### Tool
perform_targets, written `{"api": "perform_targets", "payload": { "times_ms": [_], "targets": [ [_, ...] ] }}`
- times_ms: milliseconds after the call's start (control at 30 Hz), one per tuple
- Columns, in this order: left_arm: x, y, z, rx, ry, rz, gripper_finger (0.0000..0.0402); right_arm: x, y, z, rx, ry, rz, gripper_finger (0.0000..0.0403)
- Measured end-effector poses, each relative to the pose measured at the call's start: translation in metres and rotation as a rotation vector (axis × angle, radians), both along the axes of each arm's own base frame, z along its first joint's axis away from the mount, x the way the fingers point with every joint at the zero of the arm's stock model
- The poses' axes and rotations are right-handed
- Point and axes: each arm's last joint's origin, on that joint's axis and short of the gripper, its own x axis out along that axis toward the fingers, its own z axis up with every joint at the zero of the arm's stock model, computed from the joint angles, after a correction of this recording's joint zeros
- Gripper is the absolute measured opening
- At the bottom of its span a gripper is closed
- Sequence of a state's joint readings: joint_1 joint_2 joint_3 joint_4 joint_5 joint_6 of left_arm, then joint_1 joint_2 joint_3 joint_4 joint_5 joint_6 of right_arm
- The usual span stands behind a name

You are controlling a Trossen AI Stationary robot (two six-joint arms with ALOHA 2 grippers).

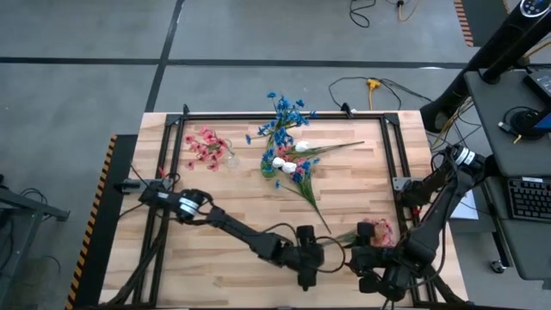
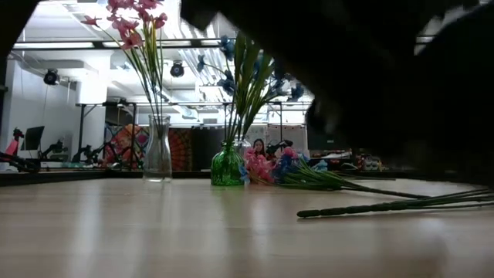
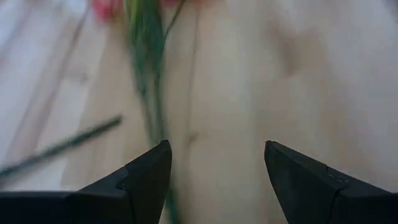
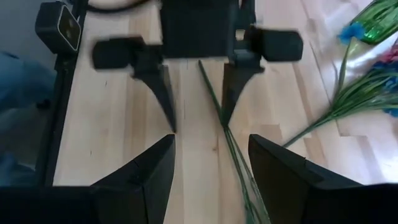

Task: Sort flowers into vase by color
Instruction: Put the bottom pink flowers into the left transparent vase

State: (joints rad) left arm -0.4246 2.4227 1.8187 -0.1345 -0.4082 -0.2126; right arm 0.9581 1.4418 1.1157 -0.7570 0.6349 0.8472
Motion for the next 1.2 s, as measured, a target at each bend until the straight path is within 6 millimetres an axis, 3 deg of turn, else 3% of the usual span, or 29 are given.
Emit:
{"api": "perform_targets", "payload": {
  "times_ms": [100, 367, 800, 1033, 1200],
  "targets": [
    [0.004, 0.01, -0.014, 0.018, 0.022, 0.04, 0.024, 0.0, 0.0, -0.007, 0.025, -0.01, -0.011, 0.0196],
    [0.011, 0.023, -0.021, 0.009, 0.011, 0.081, 0.0216, 0.001, 0.0, -0.015, 0.046, -0.039, -0.017, 0.0196],
    [0.011, 0.028, -0.023, 0.011, 0.025, 0.13, 0.0009, 0.003, 0.003, -0.012, 0.056, -0.089, -0.025, 0.0196],
    [0.006, 0.023, -0.02, 0.035, 0.025, 0.183, 0.0003, -0.007, 0.02, -0.003, 0.035, -0.267, 0.015, 0.0196],
    [-0.008, 0.011, 0.003, 0.077, 0.024, 0.222, 0.0001, -0.021, 0.032, 0.003, -0.02, -0.405, 0.012, 0.0196]
  ]
}}
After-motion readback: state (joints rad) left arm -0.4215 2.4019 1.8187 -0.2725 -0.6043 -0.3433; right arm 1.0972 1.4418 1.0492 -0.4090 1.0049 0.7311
